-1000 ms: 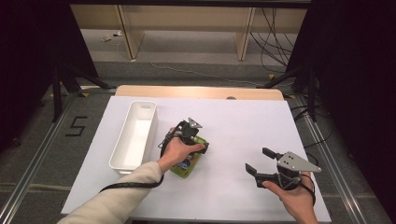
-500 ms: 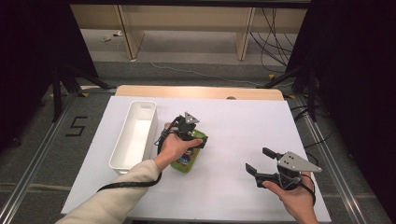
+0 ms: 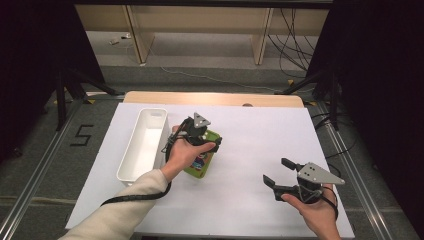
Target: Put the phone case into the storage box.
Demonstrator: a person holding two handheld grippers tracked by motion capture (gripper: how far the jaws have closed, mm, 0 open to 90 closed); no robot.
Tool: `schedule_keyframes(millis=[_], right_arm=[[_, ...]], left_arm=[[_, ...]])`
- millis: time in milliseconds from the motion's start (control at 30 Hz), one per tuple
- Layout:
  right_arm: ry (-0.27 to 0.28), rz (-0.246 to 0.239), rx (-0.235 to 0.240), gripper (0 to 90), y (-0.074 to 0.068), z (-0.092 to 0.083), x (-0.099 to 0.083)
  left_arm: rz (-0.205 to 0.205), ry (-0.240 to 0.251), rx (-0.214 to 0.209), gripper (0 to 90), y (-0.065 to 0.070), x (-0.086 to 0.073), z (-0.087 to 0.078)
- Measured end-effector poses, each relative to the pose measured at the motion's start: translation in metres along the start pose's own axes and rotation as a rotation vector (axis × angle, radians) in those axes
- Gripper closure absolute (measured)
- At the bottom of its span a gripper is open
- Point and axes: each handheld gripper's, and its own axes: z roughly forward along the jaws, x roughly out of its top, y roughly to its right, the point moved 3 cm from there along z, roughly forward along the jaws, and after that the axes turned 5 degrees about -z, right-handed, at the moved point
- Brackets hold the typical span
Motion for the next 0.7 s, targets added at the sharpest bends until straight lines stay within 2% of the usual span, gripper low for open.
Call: schedule_keyframes(millis=[700], right_arm=[[-0.002, 0.001, -0.003, 16.0, 0.0, 0.0, 0.0]], left_arm=[[-0.012, 0.102, 0.034, 16.2, -0.009, 0.02, -0.023]])
